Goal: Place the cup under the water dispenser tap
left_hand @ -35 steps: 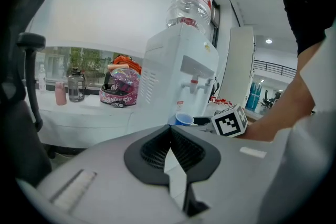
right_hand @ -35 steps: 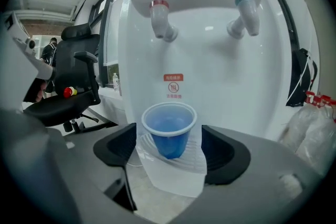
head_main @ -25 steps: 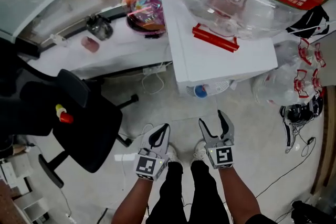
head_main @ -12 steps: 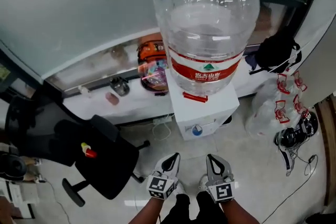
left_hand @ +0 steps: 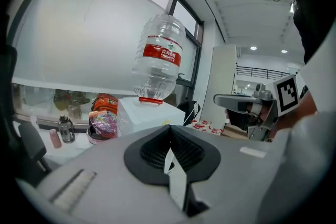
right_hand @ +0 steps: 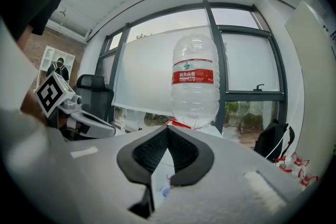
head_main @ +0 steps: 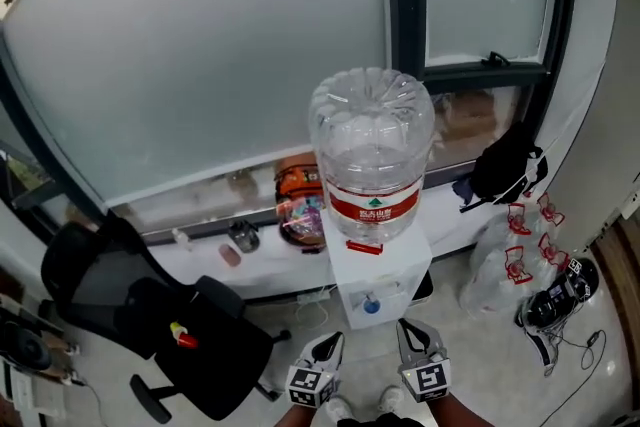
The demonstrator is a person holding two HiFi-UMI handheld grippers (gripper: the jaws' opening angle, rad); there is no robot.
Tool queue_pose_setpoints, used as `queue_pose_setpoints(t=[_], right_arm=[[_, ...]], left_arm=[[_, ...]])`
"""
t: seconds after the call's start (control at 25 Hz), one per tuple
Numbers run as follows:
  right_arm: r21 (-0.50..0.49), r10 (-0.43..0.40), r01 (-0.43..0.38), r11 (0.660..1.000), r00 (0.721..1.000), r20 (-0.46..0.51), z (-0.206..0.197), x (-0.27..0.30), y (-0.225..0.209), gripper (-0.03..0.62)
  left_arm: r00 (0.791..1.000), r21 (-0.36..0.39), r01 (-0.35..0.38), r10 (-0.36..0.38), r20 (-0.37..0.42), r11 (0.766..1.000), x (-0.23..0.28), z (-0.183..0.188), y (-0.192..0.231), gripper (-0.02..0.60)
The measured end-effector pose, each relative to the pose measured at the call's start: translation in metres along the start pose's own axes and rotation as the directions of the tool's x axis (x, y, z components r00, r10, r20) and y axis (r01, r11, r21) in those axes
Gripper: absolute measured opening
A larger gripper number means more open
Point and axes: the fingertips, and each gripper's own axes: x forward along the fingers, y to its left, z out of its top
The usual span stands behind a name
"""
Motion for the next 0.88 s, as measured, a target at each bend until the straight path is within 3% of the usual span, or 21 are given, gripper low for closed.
queue_pose_setpoints(t=[0.36, 0.88], right_arm=[[-0.039, -0.019, 0.021, 0.999, 0.998, 0.06, 0.031, 0.008, -0.012, 0.002], [-0.001, -0.036, 0.036, 0.999, 0.994, 0.101, 0.048, 0.004, -0.019, 0.002]], left_arm=[[0.994, 0.088, 0.005, -0.015, 0.11, 0.996, 0.003, 0.053, -0.002, 0.015], [0.996, 0.081, 0.006, -0.014, 0.088, 0.997, 0.004, 0.059, -0.003, 0.015]])
